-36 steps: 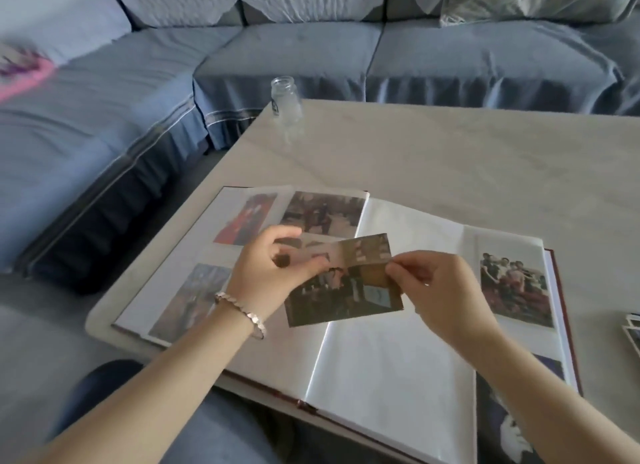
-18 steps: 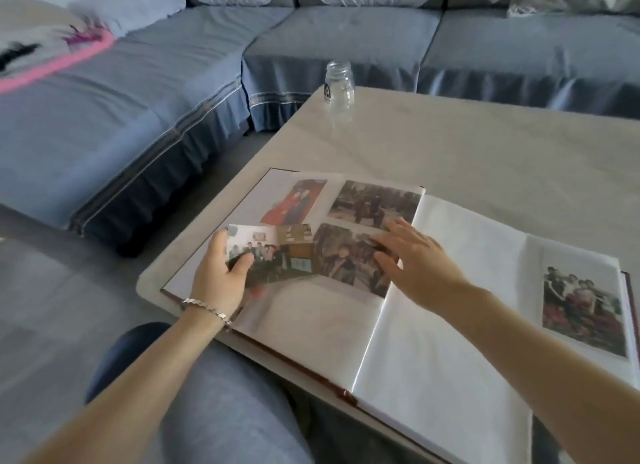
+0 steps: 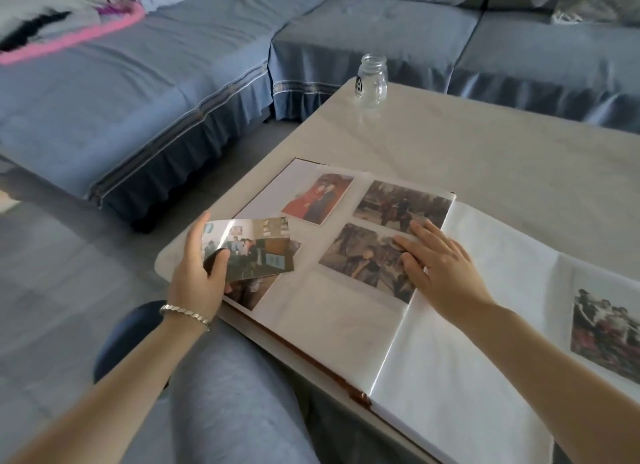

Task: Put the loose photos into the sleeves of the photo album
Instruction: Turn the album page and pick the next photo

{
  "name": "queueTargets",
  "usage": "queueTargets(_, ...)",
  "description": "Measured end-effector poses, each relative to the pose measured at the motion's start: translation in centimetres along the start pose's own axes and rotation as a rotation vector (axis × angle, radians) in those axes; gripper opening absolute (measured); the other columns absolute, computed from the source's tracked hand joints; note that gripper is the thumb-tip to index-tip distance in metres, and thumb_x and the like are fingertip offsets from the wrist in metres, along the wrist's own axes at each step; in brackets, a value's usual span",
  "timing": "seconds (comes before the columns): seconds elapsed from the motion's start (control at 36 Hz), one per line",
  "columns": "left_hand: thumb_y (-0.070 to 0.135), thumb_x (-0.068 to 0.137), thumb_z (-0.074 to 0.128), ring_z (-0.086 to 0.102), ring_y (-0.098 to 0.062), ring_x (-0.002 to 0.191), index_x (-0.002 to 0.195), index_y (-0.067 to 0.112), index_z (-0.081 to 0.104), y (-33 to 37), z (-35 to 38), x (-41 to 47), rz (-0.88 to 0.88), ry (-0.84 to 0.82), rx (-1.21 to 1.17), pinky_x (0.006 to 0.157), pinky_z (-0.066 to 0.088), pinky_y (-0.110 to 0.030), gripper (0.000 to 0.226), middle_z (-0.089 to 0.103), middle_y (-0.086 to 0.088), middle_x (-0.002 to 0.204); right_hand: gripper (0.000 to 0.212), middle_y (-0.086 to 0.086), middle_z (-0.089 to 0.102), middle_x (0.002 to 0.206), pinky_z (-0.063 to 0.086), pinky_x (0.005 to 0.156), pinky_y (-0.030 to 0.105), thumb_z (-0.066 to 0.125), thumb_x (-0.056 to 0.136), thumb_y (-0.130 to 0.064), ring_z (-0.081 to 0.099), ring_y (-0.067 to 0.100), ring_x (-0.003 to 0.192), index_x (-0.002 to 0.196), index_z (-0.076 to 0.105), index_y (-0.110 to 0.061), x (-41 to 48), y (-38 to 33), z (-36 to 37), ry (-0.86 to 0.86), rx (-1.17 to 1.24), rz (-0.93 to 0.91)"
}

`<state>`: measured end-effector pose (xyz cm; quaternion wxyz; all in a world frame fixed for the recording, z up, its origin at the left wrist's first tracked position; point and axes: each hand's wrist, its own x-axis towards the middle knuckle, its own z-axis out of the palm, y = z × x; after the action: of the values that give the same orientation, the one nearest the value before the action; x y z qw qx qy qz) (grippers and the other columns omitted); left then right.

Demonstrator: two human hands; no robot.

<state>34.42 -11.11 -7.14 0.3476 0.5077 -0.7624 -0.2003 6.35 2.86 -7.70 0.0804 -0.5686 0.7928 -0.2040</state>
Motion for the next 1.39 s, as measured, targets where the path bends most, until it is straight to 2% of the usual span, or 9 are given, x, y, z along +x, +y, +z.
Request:
queueTargets(0.25,0.002,0.092,0.05,0.049,-0.014,0.11,0.143,0.012,0.029,-1.1,-0.4,-0.1,-0.038,-0.113,-0.156,0.058,0.045,0.0,0.057,0.042,-0.013,0.138,0.045,0.001,0.038,0.147,0.011,0.108,0.021,0.032,0.095,-0.037,0.02,0.014,0.142,0.131,0.053,-0.024,0.0,-0.1,0.0,0.021,-0.002,-0.018)
queueTargets(0.44,0.006,0.09,0.054,0.062,-0.012,0.079,0.129,0.033,0.032,-2.6,-1.7,0.0,-0.132,-0.409,-0.19,0.06,0.057,-0.046,0.052,0.054,0.009,0.102,0.035,0.001,0.037,0.147,0.012,0.11,0.024,0.042,0.099,-0.028,0.019,0.015,0.142,0.131,0.053,-0.023,0.1,0.0,0.2,0.028,0.007,-0.021)
queueTargets(0.61,0.012,0.095,0.047,0.054,-0.013,0.049,0.124,0.032,0.039,-2.2,-2.0,1.3,-0.164,-0.606,-0.132,0.04,0.045,-0.023,0.036,0.062,-0.006,0.088,0.036,0.001,0.038,0.147,0.013,0.111,0.027,0.04,0.099,-0.029,0.019,0.015,0.142,0.132,0.053,-0.023,0.1,0.0,0.2,0.029,0.007,-0.022)
queueTargets(0.72,0.021,0.1,0.036,0.065,-0.026,0.075,0.106,0.03,0.049,-0.4,-1.6,1.9,-0.129,-0.613,0.069,0.065,0.057,-0.038,0.017,0.063,-0.01,0.087,0.04,0.002,0.039,0.146,0.013,0.111,0.027,0.036,0.097,-0.034,0.02,0.016,0.142,0.131,0.054,-0.023,0.2,-0.1,0.2,0.034,0.009,-0.026)
queueTargets(0.83,0.024,0.098,0.042,0.052,-0.002,0.067,0.119,0.017,0.06,0.8,-1.1,2.4,0.035,-0.449,0.392,0.049,0.033,-0.009,0.028,0.058,0.011,0.077,0.036,-0.001,0.034,0.149,0.008,0.111,0.023,0.041,0.099,-0.028,0.015,0.013,0.143,0.134,0.05,-0.025,0.2,-0.1,0.1,0.016,-0.005,-0.025)
queueTargets(0.94,0.019,0.095,0.051,0.057,-0.012,0.105,0.12,0.014,0.06,2.0,-0.9,2.3,-0.019,-0.439,0.251,0.059,0.034,0.005,0.028,0.064,0.001,0.114,0.037,-0.001,0.034,0.149,0.007,0.11,0.021,0.041,0.098,-0.028,0.015,0.013,0.143,0.134,0.05,-0.025,0.2,-0.1,0.1,0.02,-0.002,-0.025)
queueTargets(1.14,0.012,0.087,0.061,0.059,-0.008,0.086,0.083,0.023,0.059,1.8,-0.1,2.0,-0.202,-0.605,0.018,0.075,0.047,-0.018,0.012,0.064,0.004,0.093,0.056,-0.001,0.037,0.148,0.01,0.11,0.024,0.025,0.087,-0.044,0.019,0.014,0.142,0.131,0.053,-0.025,0.2,0.0,0.3,0.02,0.015,-0.01)
queueTargets(1.25,0.012,0.085,0.064,0.063,-0.02,0.089,0.081,0.018,0.064,2.3,0.1,1.7,-0.387,-0.716,-0.102,0.09,0.049,-0.037,0.008,0.068,-0.005,0.089,0.063,0.0,0.039,0.147,0.01,0.11,0.024,0.019,0.086,-0.053,0.02,0.015,0.142,0.131,0.054,-0.025,0.1,0.2,0.4,0.031,0.021,-0.014)
queueTargets(1.39,0.008,0.086,0.062,0.064,-0.023,0.082,0.081,0.013,0.064,3.7,0.6,0.9,-0.414,-0.754,-0.146,0.079,0.054,-0.031,0.007,0.068,-0.01,0.086,0.065,0.002,0.042,0.145,0.013,0.111,0.027,0.019,0.085,-0.053,0.024,0.018,0.141,0.129,0.056,-0.023,0.1,0.3,0.5,0.041,0.027,-0.02)
